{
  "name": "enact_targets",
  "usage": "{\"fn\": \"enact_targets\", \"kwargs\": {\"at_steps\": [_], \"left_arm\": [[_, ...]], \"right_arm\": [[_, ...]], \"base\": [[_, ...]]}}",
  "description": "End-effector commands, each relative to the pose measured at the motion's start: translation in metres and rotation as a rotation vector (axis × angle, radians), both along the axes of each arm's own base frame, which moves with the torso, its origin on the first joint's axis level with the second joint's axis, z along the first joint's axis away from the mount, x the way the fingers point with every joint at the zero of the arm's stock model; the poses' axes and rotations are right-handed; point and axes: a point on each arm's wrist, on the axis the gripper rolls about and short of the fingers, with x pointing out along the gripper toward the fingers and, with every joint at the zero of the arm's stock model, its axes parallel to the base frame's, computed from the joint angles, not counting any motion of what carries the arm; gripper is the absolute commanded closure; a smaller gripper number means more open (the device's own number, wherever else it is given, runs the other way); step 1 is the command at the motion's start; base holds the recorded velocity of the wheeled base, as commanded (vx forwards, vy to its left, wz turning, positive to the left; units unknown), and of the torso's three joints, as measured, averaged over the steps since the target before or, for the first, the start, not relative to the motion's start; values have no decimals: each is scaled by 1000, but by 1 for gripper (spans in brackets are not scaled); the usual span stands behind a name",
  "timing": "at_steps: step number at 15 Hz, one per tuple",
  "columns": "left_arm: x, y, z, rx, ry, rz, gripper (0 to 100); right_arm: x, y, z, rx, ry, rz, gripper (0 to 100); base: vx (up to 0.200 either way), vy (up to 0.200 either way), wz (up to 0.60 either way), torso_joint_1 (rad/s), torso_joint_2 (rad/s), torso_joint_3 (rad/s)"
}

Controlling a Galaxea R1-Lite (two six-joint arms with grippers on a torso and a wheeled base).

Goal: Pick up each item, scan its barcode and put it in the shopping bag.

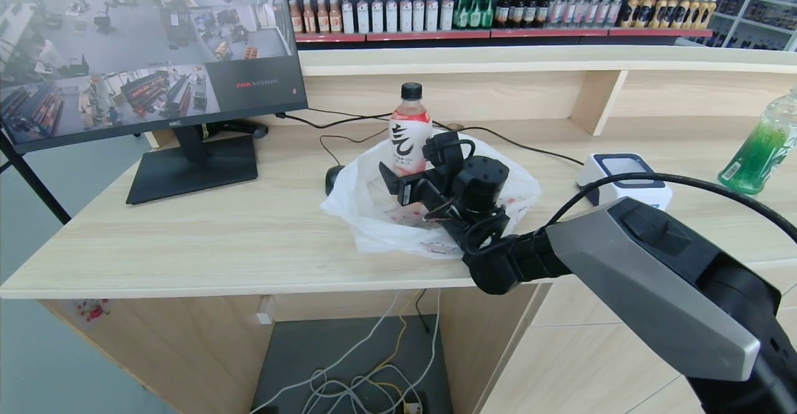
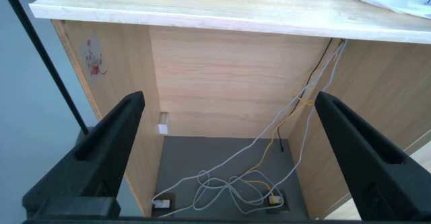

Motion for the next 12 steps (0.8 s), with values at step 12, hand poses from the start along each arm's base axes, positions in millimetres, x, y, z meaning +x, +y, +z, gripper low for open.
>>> {"fn": "enact_targets", "kwargs": {"at_steps": [12], "left_arm": [[0, 0, 0, 0, 0, 0, 0]], "right_arm": [[-23, -21, 32, 56, -81, -12, 0]], "base": [[0, 0, 0, 0, 0, 0]]}}
